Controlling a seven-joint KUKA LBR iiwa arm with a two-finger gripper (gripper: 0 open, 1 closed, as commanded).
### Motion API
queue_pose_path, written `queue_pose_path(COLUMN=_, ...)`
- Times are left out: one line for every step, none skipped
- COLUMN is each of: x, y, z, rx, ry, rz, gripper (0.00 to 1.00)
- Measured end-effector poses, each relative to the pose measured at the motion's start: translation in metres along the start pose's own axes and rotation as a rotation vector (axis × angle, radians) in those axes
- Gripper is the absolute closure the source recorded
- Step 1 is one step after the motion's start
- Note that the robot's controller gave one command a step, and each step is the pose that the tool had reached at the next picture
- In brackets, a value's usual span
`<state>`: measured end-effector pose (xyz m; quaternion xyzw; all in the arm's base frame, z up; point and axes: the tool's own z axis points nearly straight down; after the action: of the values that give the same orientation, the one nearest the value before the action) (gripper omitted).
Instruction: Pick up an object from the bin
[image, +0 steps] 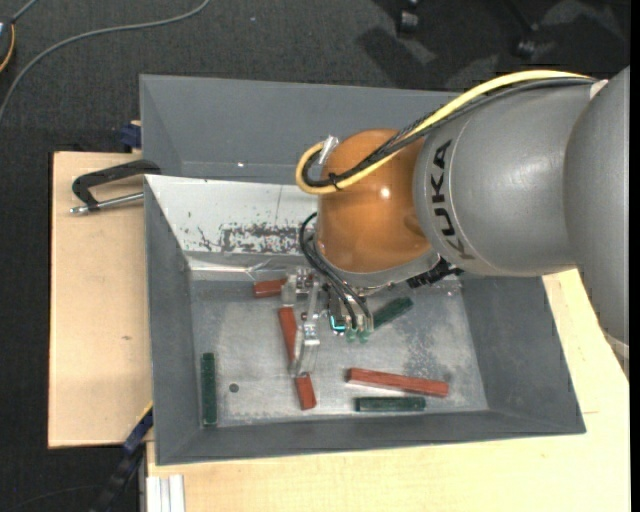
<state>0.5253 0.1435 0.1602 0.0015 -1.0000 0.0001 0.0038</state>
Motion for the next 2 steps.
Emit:
queue_pose_path(x=-0.010, y=-0.070, z=0.091, rx=0.003, ry=0.000, rz=0.009, gripper=0.00)
queue_pose_path(x=0.036, y=-0.136, z=0.090, rx=0.002, ry=-0.002, rz=-0.058, gripper=0.00)
